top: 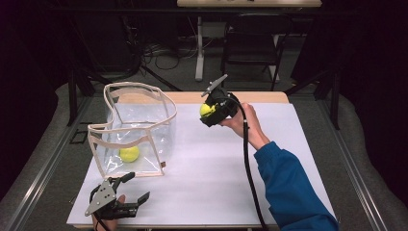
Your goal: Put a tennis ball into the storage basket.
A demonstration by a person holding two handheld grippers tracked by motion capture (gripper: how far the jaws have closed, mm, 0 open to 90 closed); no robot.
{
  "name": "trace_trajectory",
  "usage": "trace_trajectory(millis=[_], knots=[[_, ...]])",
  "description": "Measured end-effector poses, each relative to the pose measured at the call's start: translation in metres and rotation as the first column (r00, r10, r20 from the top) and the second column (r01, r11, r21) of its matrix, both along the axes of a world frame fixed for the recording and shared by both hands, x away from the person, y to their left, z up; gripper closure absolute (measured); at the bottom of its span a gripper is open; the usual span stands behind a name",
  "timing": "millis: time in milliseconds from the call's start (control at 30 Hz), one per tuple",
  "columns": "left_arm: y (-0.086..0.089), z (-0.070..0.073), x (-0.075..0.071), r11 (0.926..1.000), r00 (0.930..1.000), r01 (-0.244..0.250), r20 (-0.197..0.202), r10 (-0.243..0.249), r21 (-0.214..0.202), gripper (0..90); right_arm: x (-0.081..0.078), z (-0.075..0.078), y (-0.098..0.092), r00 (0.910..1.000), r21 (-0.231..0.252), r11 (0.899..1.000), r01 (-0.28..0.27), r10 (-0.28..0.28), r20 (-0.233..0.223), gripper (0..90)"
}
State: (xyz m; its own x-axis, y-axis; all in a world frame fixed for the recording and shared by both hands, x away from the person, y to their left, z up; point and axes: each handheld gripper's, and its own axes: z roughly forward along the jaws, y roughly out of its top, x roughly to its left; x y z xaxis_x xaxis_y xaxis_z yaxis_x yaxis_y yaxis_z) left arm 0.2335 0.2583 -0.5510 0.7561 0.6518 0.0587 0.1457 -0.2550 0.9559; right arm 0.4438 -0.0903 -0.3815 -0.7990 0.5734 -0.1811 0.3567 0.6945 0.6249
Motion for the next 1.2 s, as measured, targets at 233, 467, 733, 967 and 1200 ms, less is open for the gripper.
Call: trace_trajectory(millis=[233, 467, 733, 967, 1200], knots=[[0.001, -0.001, 0.0, 1.0, 1.0, -0.003, -0.008, 0.003, -0.004, 15.8, -0.002, 0.003, 0.002, 1.0, 0.01, 1.0, -0.005, 0.005, 0.008, 26.3], [0.0, 0.0, 0.0, 1.0, 1.0, 0.003, -0.006, -0.003, 0.0, 15.7, -0.003, 0.007, 0.004, 0.9998, 0.025, 1.0, -0.018, 0.018, 0.013, 26.3], [0.0, 0.0, 0.0, 1.0, 1.0, -0.005, -0.003, 0.005, -0.003, 15.8, -0.005, 0.015, 0.007, 0.9992, 0.036, 0.999, -0.026, 0.025, 0.03, 26.3], [0.0, 0.0, 0.0, 1.0, 1.0, -0.004, -0.003, 0.003, -0.003, 15.7, -0.006, 0.02, 0.01, 0.9988, 0.04, 0.999, -0.026, 0.024, 0.044, 26.3], [0.0, 0.0, 0.0, 1.0, 1.0, -0.003, -0.001, 0.003, -0.002, 15.7, -0.008, 0.028, 0.009, 0.9979, 0.059, 0.998, -0.023, 0.019, 0.062, 26.3]])
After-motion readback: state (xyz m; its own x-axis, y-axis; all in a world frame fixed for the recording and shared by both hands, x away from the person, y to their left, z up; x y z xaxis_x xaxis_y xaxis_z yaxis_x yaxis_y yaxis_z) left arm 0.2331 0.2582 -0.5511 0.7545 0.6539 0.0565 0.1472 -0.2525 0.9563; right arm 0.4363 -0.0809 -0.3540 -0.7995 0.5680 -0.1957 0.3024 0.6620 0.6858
